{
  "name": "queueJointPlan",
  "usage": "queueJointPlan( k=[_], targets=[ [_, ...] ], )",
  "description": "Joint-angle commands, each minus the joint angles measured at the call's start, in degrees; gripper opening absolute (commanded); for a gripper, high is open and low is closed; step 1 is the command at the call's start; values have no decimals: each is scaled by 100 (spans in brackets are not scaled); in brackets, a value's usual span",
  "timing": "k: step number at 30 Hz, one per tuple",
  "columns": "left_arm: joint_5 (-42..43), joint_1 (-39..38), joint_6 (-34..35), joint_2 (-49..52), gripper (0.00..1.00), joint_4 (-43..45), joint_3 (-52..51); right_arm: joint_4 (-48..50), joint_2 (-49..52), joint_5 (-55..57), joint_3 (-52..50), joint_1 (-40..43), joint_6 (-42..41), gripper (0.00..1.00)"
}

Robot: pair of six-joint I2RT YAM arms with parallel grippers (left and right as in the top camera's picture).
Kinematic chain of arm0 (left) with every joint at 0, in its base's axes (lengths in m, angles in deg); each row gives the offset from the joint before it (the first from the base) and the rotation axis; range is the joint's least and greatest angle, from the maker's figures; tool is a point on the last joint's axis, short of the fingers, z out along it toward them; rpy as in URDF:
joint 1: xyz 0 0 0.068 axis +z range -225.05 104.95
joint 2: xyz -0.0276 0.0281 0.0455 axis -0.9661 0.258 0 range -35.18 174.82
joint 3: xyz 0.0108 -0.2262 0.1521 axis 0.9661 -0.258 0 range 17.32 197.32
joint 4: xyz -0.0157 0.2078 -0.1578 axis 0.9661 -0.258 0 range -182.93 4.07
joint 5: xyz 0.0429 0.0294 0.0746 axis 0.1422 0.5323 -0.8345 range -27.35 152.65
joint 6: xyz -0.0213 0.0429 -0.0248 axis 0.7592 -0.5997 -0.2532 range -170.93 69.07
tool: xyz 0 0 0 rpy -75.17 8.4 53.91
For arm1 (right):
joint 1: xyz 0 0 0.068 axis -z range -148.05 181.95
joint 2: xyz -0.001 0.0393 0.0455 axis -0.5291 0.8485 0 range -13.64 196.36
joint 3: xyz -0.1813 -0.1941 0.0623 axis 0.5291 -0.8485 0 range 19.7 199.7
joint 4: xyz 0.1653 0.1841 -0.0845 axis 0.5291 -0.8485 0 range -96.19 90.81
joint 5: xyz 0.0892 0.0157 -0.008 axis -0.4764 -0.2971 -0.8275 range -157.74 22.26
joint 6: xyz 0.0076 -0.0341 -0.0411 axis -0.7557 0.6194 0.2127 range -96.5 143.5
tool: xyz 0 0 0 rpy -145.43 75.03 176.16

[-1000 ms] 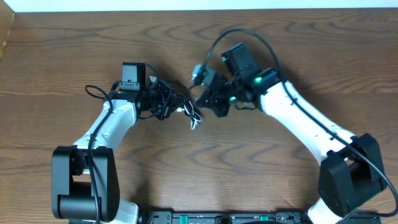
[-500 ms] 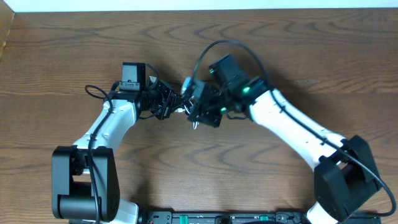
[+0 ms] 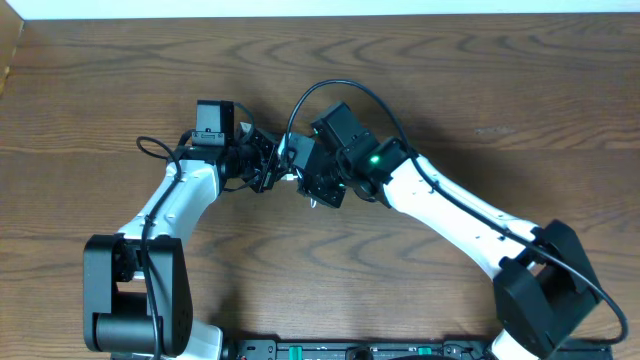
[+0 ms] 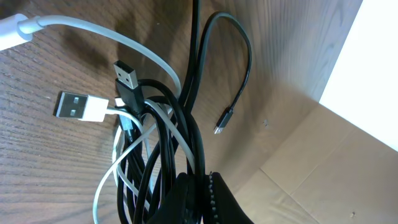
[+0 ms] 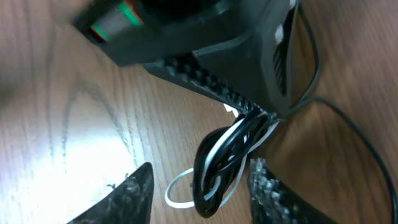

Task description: Untangle cables

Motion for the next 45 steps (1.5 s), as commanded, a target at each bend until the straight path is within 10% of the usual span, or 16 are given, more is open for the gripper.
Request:
queueJointPlan(
  k=[1,8,12,18,20,45],
  targets=[
    [-7,-2,-33,-20,8,-15,-22,48,223,98,-28,-74,7,43],
    [-4,-2,-28,-20,7,-68,-22,122,428,157,-28,-149,7,41],
    [-7,-2,-11,-20,8,-98,-22,181,503,208,-28,-151,-24,16],
    [-4,-2,-4,-20,8,-98,-22,219,503,208,-28,-149,-101,21],
    [2,-2,13,-20,8,-103,-22,192,503,208,-28,-149,-103,1],
    [-640,-2,7,-20,7,-188,-22,24,199,-3764,-33,1248,-79,1]
  ],
)
